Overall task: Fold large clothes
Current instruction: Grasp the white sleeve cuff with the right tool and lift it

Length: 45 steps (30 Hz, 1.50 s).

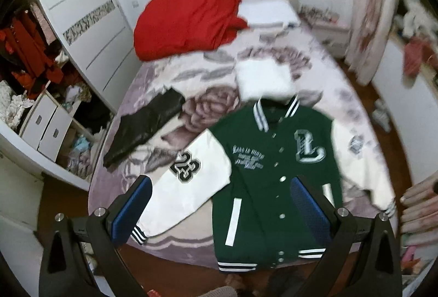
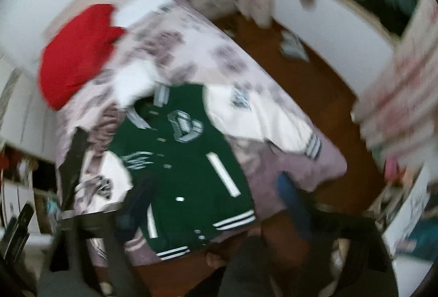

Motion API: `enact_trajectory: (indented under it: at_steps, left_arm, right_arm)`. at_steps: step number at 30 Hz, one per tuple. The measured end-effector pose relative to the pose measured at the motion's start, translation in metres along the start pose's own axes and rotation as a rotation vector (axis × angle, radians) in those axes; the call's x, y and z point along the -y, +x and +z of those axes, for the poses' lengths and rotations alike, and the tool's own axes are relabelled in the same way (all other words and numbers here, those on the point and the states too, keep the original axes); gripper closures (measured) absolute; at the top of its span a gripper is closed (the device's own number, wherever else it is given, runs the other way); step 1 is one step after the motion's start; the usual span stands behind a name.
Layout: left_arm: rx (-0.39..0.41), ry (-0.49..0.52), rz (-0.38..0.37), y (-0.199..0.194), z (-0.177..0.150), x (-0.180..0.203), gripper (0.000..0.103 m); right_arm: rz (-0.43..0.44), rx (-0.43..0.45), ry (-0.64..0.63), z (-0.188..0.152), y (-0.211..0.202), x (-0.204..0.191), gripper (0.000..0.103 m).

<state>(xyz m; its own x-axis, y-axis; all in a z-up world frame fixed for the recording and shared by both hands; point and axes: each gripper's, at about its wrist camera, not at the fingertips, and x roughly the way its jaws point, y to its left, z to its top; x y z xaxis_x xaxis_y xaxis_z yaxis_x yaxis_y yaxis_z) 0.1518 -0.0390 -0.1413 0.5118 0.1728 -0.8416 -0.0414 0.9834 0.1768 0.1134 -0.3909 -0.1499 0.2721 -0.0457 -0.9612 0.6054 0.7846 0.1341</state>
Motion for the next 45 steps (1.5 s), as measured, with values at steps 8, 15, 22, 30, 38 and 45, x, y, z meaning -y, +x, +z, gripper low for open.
enact_trajectory:
  at_steps: [8,15,22,30,38,45]
  left_arm:
    - [-0.172,-0.008,0.109,0.160,-0.034,0.058,0.000]
    - [-0.386,-0.002,0.158,0.281,-0.081,0.113,0.000]
    - [-0.431,0.002,0.169,0.333,-0.084,0.169,0.000]
    - [-0.356,0.098,0.047,0.358,-0.028,0.259,0.000]
    - [-0.323,0.212,0.031,0.433,0.024,0.353,0.000]
    - [-0.305,0.202,0.029,0.450,0.017,0.354,0.000]
  right_arm:
    - [-0.008,-0.177,0.392,0.015,0.239,0.179,0.022]
    - [0.242,-0.267,0.850,-0.016,0.406,0.285,0.022]
    - [0.476,-0.073,1.199,-0.038,0.486,0.309,0.050]
    - [0.328,0.180,0.934,0.047,0.449,0.330,0.086]
    - [0.230,0.150,0.750,0.170,0.491,0.313,0.087]
    - [0.246,0.184,0.743,0.194,0.470,0.311,0.087]
